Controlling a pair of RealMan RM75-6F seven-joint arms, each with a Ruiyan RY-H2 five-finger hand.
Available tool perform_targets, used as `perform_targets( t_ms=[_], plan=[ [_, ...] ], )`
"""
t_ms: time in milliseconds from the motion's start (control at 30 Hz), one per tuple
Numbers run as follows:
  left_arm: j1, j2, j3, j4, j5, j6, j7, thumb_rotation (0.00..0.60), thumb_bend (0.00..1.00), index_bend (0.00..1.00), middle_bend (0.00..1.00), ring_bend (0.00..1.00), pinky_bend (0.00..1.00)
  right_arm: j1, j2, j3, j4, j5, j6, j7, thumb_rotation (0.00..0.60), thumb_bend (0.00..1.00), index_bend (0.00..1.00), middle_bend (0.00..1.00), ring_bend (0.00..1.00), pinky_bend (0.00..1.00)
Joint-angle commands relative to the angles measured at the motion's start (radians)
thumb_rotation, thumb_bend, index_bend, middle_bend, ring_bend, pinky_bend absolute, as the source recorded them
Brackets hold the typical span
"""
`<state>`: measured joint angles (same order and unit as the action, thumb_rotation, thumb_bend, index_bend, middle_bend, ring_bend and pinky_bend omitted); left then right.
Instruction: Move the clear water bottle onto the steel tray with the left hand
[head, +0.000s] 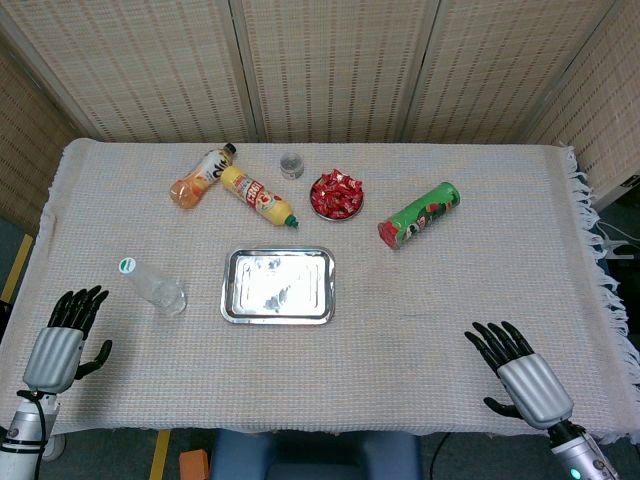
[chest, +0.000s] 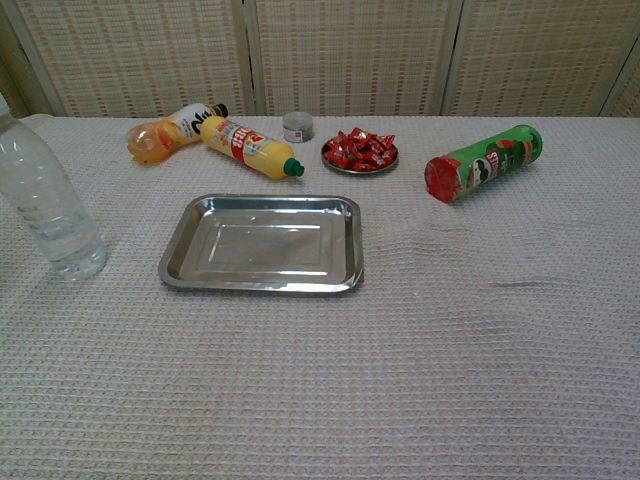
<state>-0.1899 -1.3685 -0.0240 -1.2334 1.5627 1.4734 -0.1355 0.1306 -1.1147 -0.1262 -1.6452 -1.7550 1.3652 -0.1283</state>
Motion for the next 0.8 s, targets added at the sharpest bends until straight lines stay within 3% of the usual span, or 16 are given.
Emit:
perform_targets(
  t_ms=[33, 200, 300, 433, 600, 800],
  plan=[
    [-0.002, 0.001, 0.002, -0.005, -0.002, -0.009, -0.039, 0.6, 0.41, 0.0, 0.0, 0.0, 0.02, 0.0, 0.002, -0.001, 0.001, 0.001, 0.0, 0.002, 0.6, 0.06, 0.0, 0.0, 0.0, 0.0],
    [-0.005, -0.027, -0.006, 0.002, -0.007, -0.009, -0.182, 0.6, 0.38, 0.0, 0.0, 0.0, 0.04, -0.001, 0.001, 0.001, 0.0, 0.003, 0.002, 0.006, 0.6, 0.06, 0.0, 0.0, 0.0, 0.0],
    [-0.007, -0.059, -0.026, 0.004, -0.039, -0.025, -0.398, 0.6, 0.37, 0.0, 0.0, 0.0, 0.06, 0.002, -0.003, 0.006, -0.001, 0.009, -0.002, 0.001, 0.6, 0.06, 0.0, 0.0, 0.0, 0.0],
    [-0.03, -0.062, -0.059, -0.007, -0.11, -0.131, -0.723, 0.6, 0.38, 0.0, 0.0, 0.0, 0.06, -0.013, -0.001, 0.005, 0.003, -0.019, 0.05, 0.019, 0.6, 0.06, 0.0, 0.0, 0.0, 0.0],
    [-0.046, -0.102, -0.082, 0.028, -0.124, -0.15, -0.796, 0.6, 0.38, 0.0, 0.0, 0.0, 0.05, -0.031, -0.004, -0.002, 0.029, -0.067, 0.114, 0.054, 0.6, 0.06, 0.0, 0.0, 0.0, 0.0],
    [-0.069, -0.137, -0.093, 0.055, -0.133, -0.191, -0.861, 0.6, 0.38, 0.0, 0.0, 0.0, 0.04, -0.03, -0.002, -0.006, 0.037, -0.072, 0.112, 0.065, 0.6, 0.06, 0.0, 0.0, 0.0, 0.0]
  ],
)
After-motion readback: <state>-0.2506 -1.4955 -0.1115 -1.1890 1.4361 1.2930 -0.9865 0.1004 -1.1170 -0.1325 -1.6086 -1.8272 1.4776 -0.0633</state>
